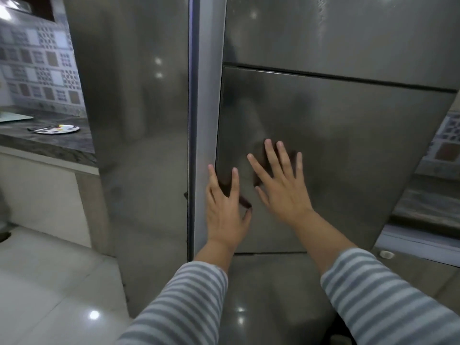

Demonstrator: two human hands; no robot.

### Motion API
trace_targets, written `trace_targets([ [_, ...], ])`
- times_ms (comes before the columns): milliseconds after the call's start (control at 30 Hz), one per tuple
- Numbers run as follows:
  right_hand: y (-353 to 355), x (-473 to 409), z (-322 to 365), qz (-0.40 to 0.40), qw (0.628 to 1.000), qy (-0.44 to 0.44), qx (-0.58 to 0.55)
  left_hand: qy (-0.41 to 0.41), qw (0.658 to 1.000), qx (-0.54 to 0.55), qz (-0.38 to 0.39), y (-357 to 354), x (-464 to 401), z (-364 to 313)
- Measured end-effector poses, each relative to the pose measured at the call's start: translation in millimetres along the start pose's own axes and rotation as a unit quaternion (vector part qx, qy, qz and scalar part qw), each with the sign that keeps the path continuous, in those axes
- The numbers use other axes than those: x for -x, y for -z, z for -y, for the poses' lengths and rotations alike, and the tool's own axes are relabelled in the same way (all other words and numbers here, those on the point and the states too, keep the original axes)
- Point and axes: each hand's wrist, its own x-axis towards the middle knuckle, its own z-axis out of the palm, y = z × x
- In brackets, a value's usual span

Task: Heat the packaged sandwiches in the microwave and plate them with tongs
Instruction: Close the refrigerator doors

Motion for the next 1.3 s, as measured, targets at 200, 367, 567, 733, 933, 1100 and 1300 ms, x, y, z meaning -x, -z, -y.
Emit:
trace_targets([
  [200, -34.9, -28.7, -1.6, -0.001, 1.0, 0.01, 0.015, -0.019, 0.999, -0.045, 0.003, -33.8, -38.9, 22.1],
  [367, -61.9, -51.4, 0.7, 0.003, 0.999, 0.015, 0.029, -0.034, 0.998, -0.056, 0.025, -57.0, -72.3, 38.9],
  [567, -97.0, -73.6, 0.4, 0.033, 0.998, 0.006, 0.056, -0.041, 0.993, -0.078, 0.083, -78.1, -103.2, 47.4],
  [733, -109.3, -75.0, 1.3, 0.026, 0.998, 0.001, 0.059, -0.061, 0.995, -0.073, 0.021, -94.2, -110.0, 60.3],
  [933, -111.6, -75.6, 2.5, 0.043, 0.997, -0.008, 0.063, -0.066, 0.995, -0.067, 0.027, -95.8, -110.4, 62.4],
  [1100, -103.0, -77.3, 7.9, 0.076, 0.994, -0.024, 0.067, -0.052, 0.988, -0.083, 0.117, -78.4, -111.6, 54.6],
  [1300, -68.1, -58.8, 42.2, 0.158, 0.985, -0.064, 0.015, -0.055, 0.976, -0.127, 0.169, -34.1, -91.3, 70.0],
])
